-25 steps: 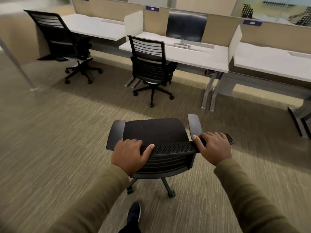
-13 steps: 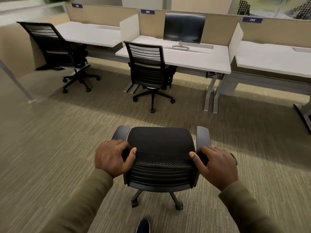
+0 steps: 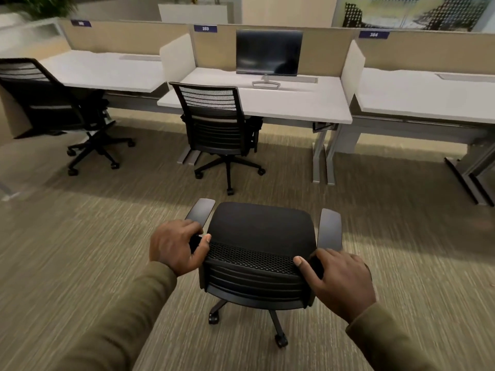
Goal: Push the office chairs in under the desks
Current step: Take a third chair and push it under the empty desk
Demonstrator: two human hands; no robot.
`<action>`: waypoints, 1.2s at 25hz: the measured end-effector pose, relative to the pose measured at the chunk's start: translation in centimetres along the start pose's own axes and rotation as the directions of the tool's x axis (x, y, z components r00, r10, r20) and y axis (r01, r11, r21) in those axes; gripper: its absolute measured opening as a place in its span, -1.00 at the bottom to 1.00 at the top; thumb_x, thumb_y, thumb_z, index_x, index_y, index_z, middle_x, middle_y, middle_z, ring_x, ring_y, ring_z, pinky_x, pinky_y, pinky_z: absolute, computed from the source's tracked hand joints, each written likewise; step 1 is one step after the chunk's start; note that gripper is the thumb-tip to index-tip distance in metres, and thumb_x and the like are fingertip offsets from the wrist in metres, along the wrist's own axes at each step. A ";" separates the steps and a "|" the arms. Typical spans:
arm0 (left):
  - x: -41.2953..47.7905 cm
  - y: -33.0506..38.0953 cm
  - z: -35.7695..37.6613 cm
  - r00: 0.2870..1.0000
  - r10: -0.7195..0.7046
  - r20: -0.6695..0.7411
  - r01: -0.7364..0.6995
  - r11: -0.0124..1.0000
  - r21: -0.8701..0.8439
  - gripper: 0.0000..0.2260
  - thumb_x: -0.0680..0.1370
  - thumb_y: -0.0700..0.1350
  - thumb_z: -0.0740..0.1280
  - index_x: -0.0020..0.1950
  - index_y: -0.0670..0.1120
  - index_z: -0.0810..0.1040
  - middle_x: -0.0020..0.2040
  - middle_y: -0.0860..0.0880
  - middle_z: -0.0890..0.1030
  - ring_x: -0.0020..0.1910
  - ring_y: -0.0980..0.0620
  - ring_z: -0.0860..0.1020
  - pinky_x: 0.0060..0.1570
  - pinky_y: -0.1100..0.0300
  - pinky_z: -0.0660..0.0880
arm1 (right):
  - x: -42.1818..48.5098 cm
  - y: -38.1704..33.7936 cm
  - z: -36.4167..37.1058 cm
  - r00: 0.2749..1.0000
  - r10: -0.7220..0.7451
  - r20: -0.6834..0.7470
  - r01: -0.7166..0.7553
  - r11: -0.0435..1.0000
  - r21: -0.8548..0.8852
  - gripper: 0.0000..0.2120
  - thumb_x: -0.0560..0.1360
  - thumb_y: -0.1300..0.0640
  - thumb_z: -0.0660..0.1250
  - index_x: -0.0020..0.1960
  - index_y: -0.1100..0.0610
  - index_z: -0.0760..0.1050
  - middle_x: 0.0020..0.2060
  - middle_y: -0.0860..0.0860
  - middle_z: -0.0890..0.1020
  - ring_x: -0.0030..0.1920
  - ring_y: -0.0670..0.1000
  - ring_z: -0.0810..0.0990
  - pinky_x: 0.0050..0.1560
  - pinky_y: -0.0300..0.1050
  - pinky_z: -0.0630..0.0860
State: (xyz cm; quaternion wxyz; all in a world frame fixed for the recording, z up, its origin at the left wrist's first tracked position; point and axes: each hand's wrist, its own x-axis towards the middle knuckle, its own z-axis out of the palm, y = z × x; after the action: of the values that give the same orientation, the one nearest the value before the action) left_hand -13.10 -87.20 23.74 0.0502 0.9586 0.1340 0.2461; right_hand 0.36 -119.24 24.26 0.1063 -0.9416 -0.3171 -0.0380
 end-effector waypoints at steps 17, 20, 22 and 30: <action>22.0 2.1 10.9 0.992 0.042 0.118 -0.040 0.999 -0.018 -0.46 0.52 0.23 0.02 -0.21 -0.10 0.65 -0.30 -0.01 0.58 -0.30 -0.07 0.51 -0.17 0.02 0.36 | 12.9 9.1 0.3 0.989 0.139 -0.055 -0.136 0.989 0.054 -0.41 0.51 -0.47 -0.17 -0.06 -0.08 0.44 -0.18 -0.12 0.54 -0.12 -0.04 0.50 -0.01 -0.04 0.40; 25.3 5.4 13.3 0.993 0.036 0.110 -0.034 0.999 -0.026 -0.47 0.52 0.22 0.02 -0.22 -0.10 0.64 -0.31 0.00 0.57 -0.30 -0.04 0.50 -0.20 0.04 0.34 | 15.4 13.6 -0.5 0.988 0.138 -0.076 -0.131 0.988 0.086 -0.41 0.51 -0.47 -0.15 -0.08 -0.07 0.45 -0.20 -0.11 0.53 -0.15 -0.02 0.48 -0.06 -0.03 0.39; 27.6 8.0 15.2 0.998 0.011 0.061 -0.008 0.999 -0.043 -0.48 0.52 0.20 0.05 -0.23 -0.12 0.64 -0.32 -0.02 0.58 -0.30 -0.07 0.52 -0.23 0.03 0.37 | 17.1 17.3 -0.8 0.985 0.138 -0.102 -0.130 0.989 0.076 -0.42 0.52 -0.46 -0.12 -0.10 -0.06 0.46 -0.22 -0.10 0.53 -0.18 -0.02 0.48 -0.09 -0.03 0.38; 37.9 17.0 22.8 0.999 0.026 0.020 -0.025 0.996 -0.081 -0.51 0.51 0.18 0.08 -0.20 -0.12 0.67 -0.27 -0.06 0.64 -0.21 -0.16 0.60 -0.19 -0.01 0.42 | 23.3 29.2 -1.5 0.960 0.206 -0.193 -0.203 0.979 0.032 -0.47 0.53 -0.40 0.03 -0.17 0.00 0.50 -0.30 -0.05 0.56 -0.26 0.04 0.53 -0.17 0.00 0.41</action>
State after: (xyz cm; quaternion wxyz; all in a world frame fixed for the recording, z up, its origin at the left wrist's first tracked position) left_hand 33.82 -93.52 23.94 0.0870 0.9600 0.1111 0.2420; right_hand 36.63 -128.52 23.80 0.1456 -0.9605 -0.2065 -0.1170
